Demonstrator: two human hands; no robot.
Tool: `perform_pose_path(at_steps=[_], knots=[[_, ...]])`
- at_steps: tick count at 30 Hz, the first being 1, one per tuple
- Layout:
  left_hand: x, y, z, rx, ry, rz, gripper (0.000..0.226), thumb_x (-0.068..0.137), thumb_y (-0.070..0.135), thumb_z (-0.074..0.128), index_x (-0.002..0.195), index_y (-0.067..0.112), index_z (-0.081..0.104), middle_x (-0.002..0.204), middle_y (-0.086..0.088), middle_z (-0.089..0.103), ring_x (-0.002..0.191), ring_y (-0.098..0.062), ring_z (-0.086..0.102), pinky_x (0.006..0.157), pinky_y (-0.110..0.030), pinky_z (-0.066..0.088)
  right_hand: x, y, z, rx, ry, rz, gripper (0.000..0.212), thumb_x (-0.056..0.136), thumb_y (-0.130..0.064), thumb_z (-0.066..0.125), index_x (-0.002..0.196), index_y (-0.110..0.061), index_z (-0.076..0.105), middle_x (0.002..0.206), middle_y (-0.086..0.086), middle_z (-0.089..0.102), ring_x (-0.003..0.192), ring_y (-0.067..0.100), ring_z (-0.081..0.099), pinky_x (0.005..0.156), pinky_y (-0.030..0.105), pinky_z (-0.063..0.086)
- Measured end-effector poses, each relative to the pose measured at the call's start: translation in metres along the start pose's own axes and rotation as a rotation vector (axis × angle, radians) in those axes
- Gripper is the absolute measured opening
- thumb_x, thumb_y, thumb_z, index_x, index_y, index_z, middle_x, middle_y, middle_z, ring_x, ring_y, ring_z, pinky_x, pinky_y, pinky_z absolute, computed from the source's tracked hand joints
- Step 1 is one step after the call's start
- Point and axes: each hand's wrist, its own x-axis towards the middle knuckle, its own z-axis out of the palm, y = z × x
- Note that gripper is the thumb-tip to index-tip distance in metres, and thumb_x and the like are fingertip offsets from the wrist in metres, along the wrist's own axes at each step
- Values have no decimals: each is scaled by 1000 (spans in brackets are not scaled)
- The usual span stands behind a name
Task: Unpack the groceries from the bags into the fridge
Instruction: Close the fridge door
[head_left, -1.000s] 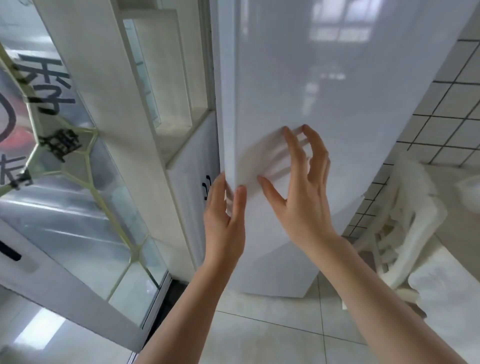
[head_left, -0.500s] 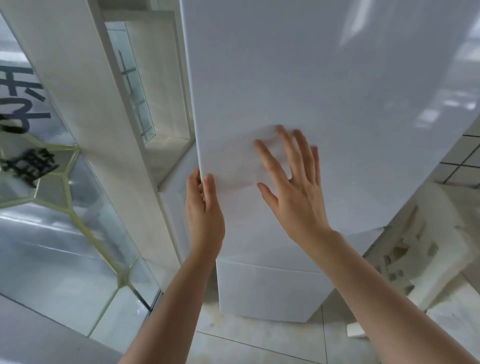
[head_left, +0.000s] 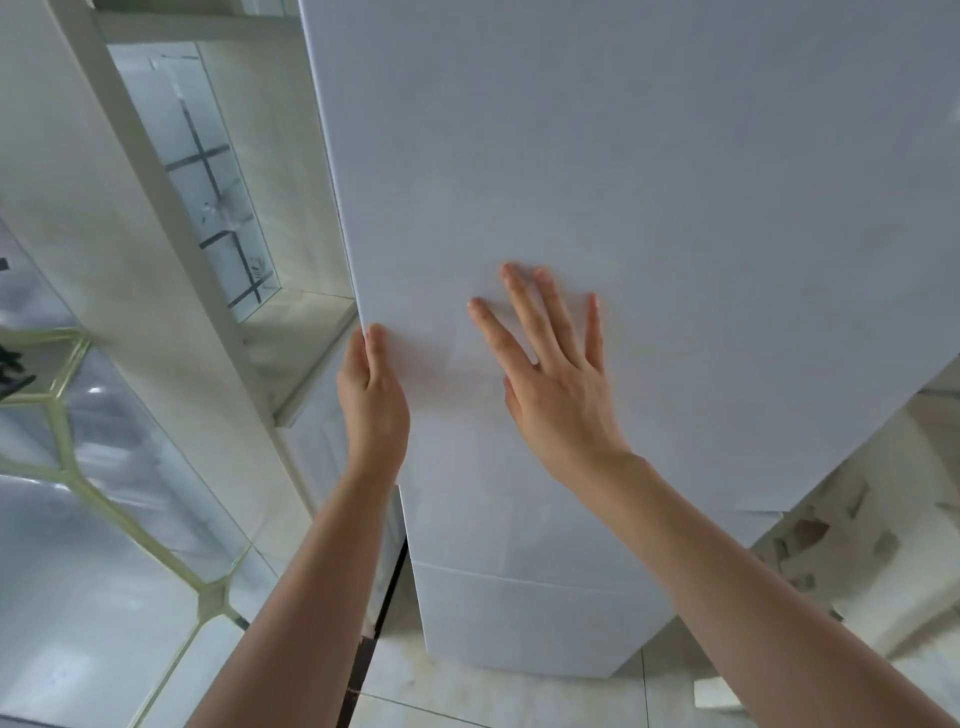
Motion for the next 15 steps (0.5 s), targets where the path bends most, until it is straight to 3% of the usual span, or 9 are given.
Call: perform_pose_path(at_steps=[5,15], knots=[[17,-12,11,10,12,-5,27,104,22,38,79,15,47,67,14,43,56,4,40,56,-11,35,8,8,12,-28,-15,-2,102,66,14,64,150,-27,24,161,3,7,148,24,2,116,52,3],[20,-14,7,-13,-27,8,21,104,20,38,91,11,52,71,12,50,58,8,45,58,-10,38,9,4,10,-43,-57,24,101,67,13,65,150,-25,24,161,5,6,148,26,-1,116,52,-3]])
